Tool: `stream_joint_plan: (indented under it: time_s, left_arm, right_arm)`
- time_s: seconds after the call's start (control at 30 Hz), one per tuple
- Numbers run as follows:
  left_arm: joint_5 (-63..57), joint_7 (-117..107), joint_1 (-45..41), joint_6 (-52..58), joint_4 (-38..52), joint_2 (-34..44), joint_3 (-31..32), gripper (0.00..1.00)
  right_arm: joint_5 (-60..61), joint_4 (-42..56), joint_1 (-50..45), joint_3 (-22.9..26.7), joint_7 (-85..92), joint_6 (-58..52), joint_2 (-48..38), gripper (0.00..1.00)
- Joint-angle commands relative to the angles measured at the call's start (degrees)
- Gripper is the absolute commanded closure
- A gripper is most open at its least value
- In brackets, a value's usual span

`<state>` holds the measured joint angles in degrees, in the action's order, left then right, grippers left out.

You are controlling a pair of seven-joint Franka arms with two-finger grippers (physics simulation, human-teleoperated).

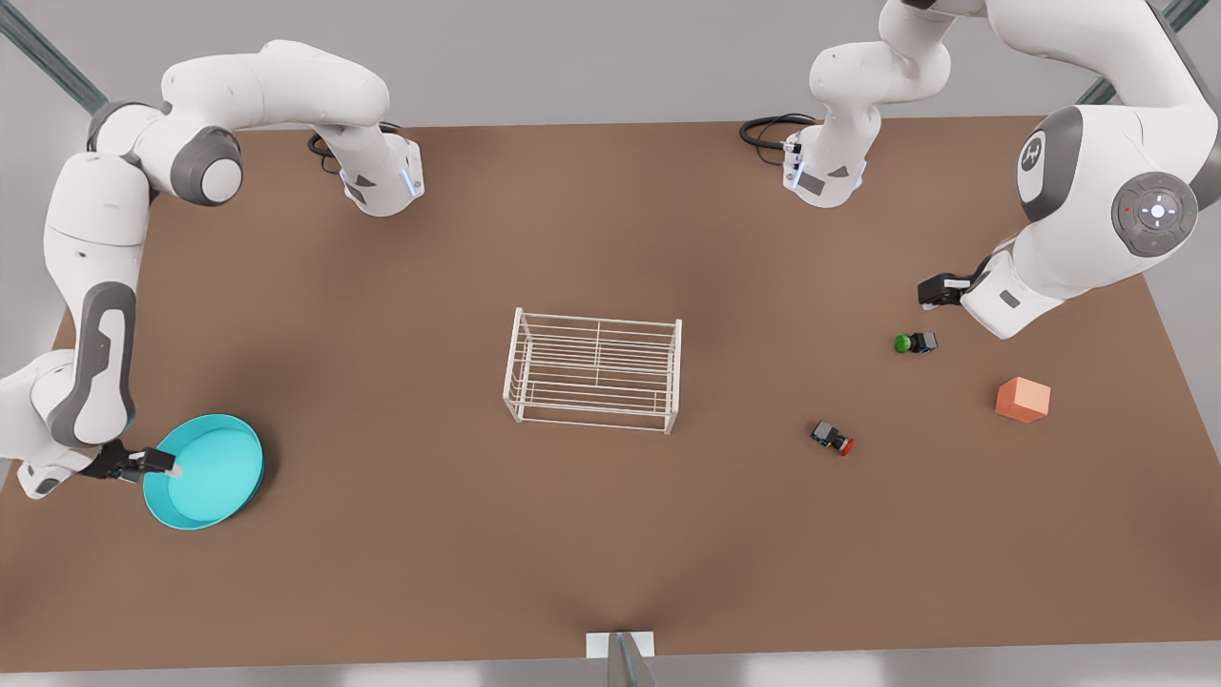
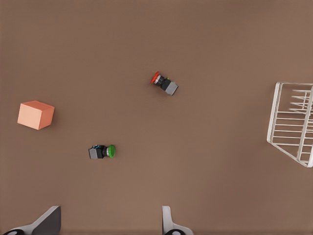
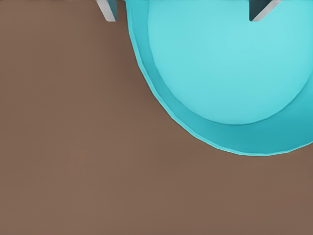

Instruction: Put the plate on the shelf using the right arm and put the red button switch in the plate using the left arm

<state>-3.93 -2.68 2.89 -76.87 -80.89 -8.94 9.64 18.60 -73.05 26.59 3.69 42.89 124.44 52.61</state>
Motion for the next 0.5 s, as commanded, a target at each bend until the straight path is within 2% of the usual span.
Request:
stream_joint_plan:
  time_s: [0.0, 0.23, 0.4, 0.47]
  left_arm:
    - [-0.11, -0.22, 0.01, 0.14, 0.03, 0.06, 0.03, 0.0]
    - [-0.03, -0.22, 0.01, 0.14, 0.03, 0.06, 0.03, 0.0]
    - [-0.2, -0.22, 0.01, 0.05, 0.03, -0.03, 0.03, 0.0]
    - [-0.2, -0.22, 0.01, 0.14, 0.03, 0.06, 0.03, 0.0]
  right_arm:
    - [0.82, 0.01, 0.13, 0.0, 11.07, 1.15, 0.21, 0.0]
    - [1.44, 0.01, 0.66, -0.09, 10.98, 0.45, 2.06, 0.0]
    - [1.09, 0.01, 0.75, 0.0, 11.42, 0.19, 2.06, 0.35]
    - [0.39, 0.1, 0.75, 0.0, 11.6, 0.01, 2.06, 0.55]
